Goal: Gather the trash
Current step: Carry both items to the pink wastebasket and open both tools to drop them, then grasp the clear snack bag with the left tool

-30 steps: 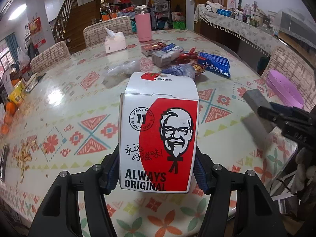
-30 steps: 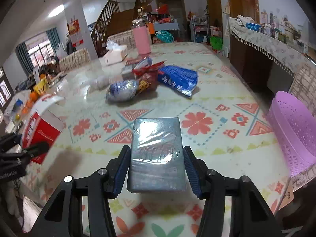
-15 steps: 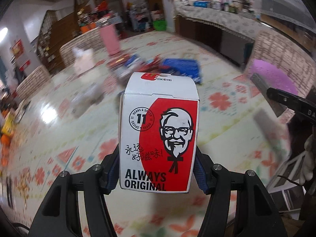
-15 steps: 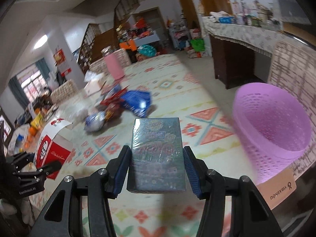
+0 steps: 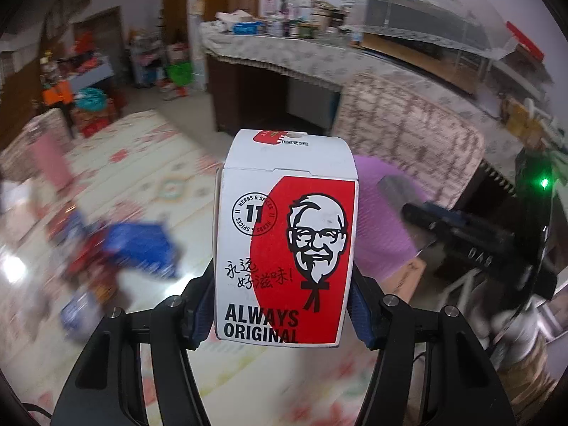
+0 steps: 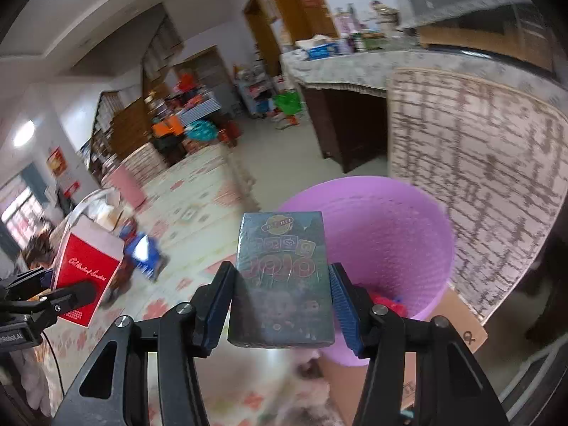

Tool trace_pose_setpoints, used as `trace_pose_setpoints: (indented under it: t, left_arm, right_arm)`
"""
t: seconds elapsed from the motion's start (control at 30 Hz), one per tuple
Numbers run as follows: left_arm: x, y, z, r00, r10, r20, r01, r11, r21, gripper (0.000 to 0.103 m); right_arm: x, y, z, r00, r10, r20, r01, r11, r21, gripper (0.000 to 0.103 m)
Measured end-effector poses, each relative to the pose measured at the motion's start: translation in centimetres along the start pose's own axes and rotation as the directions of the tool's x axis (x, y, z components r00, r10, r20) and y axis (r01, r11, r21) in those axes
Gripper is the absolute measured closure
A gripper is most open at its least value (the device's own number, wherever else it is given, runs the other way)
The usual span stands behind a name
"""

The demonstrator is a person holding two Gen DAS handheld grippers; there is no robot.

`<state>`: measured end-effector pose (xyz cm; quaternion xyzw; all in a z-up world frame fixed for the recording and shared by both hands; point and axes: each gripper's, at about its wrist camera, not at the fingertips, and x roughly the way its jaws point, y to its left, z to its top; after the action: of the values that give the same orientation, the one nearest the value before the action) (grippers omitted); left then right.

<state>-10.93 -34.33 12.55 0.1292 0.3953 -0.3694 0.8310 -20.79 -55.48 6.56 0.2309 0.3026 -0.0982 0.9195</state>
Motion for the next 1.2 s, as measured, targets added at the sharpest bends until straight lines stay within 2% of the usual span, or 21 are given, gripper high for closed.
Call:
trace_pose_setpoints:
  t: [0.17, 0.33, 0.57, 0.77, 0.93, 1.2]
  left_arm:
    - [4.8, -2.2, 4.1, 0.99, -0.127, -0.054, 0.127, 0.992, -0.012, 0.041]
    - [8.6, -4.2, 6.6, 0.978, -0.192, -0.086, 0.192, 0.981, -0.011, 0.039]
    - [11.0, -5.0, 6.8, 0.972, -0.186, -0.142, 0.185, 0.982, -0.023, 0.032]
    - [8.8, -4.9, 5.5, 0.978, -0.176, -0.114, 0.174, 0.984, -0.024, 0.032]
    - [5.4, -4.1, 4.4, 0.992, -0.116, -0.058, 0.117, 0.993, 0.006, 0.032]
    - [-1.4, 1.2, 2.4, 0.999, -0.025, 0.047, 0.028, 0.997, -0.065, 0.03]
  right_arm:
    - [0.5, -3.2, 2.0, 0.999, -0.038, 0.014, 0.037, 0.998, 0.056, 0.045]
    - [1.4, -5.5, 3.1, 0.997, -0.067, 0.022, 0.065, 0.994, 0.086, 0.043]
    - [1.0, -8.3, 3.0, 0.998, -0.063, 0.029, 0.057, 0.984, 0.166, 0.034]
    - [-1.7, -9.7, 2.3, 0.995, -0.094, 0.035, 0.086, 0.981, 0.175, 0.034]
    - [-5.1, -10.1, 1.9, 0.987, -0.14, 0.075, 0.128, 0.98, 0.15, 0.03]
    - [-7.4, -7.9, 1.7, 0.987, -0.112, 0.112, 0.1, 0.989, 0.107, 0.027]
